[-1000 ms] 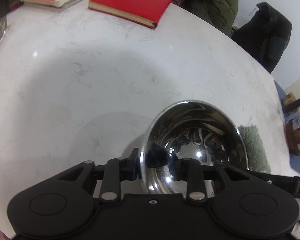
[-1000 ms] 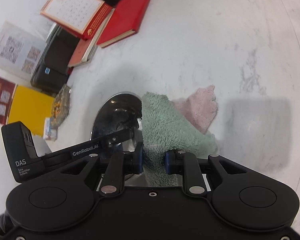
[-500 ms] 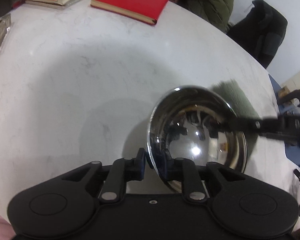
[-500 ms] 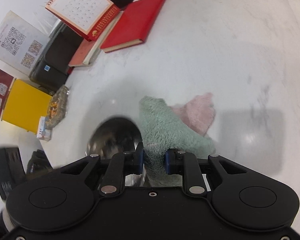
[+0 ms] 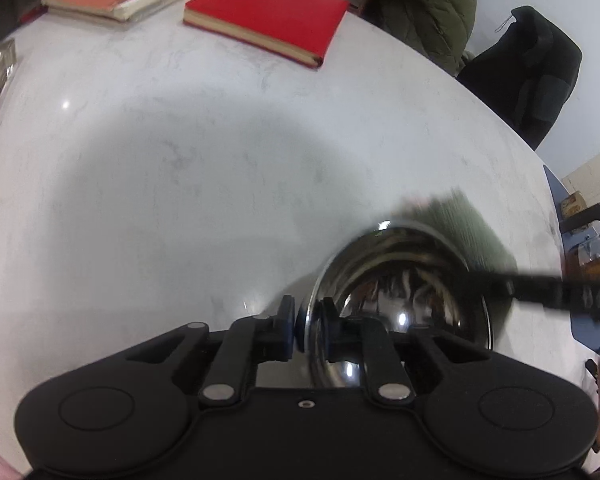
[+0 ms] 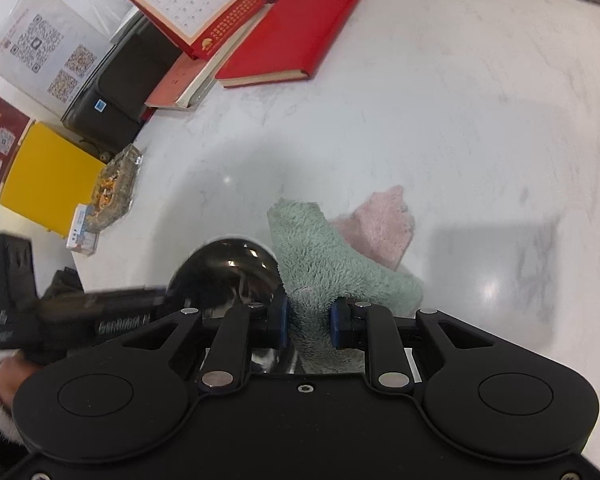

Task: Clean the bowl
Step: 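Wipe the cloth over the bowl's outer wall near the rim with the right gripper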

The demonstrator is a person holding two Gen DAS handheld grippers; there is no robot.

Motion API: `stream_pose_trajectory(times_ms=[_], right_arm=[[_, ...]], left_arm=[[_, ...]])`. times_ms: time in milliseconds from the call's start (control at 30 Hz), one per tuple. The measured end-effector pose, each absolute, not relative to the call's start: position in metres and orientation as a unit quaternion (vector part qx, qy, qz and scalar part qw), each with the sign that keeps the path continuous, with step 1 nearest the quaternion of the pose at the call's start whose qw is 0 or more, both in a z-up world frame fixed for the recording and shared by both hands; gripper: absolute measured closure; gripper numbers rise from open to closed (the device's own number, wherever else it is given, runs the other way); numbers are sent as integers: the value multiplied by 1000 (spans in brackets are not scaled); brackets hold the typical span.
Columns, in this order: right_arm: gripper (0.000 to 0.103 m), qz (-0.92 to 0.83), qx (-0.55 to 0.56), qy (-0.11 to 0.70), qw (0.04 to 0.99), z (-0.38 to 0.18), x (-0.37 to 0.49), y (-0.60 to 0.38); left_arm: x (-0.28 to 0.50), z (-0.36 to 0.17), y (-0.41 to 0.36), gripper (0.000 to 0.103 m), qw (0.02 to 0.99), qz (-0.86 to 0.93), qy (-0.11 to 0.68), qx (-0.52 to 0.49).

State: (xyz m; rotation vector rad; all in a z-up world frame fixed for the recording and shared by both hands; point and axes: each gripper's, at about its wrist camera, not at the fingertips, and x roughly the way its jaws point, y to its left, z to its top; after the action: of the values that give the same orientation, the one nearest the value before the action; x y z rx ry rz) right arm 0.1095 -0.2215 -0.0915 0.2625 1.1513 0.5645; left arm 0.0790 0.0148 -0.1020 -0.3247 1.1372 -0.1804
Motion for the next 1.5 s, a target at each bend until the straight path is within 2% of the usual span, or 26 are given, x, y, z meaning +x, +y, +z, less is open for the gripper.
stream_pose_trajectory(times_ms=[267,333,567,833,1067,1300,1500], right_arm=[[83,282,88,535,791,-86,118,-213],[83,282,98,531,793,-82,118,-214],[83,272,132,519,799,-77,116,-221],[83,248,165,557,775,-93,82,-239],[83,256,186,523,792,-86,118,-229],[83,248,202,565,761,-103,81,-246],[83,256,198,534,781,-94,110,-238]], left_arm=[[94,-100,13,86,826,-93,539,-132],[97,-108,12,81,820,-95,547,-143],[89,-111,12,81,827,-75,531,-168],[90,-112,14,81,825,-77,531,-177],[92,-113,10,80,826,-75,532,-168],[91,-113,10,79,828,-73,530,-171],[90,-112,5,79,829,-71,531,-158]])
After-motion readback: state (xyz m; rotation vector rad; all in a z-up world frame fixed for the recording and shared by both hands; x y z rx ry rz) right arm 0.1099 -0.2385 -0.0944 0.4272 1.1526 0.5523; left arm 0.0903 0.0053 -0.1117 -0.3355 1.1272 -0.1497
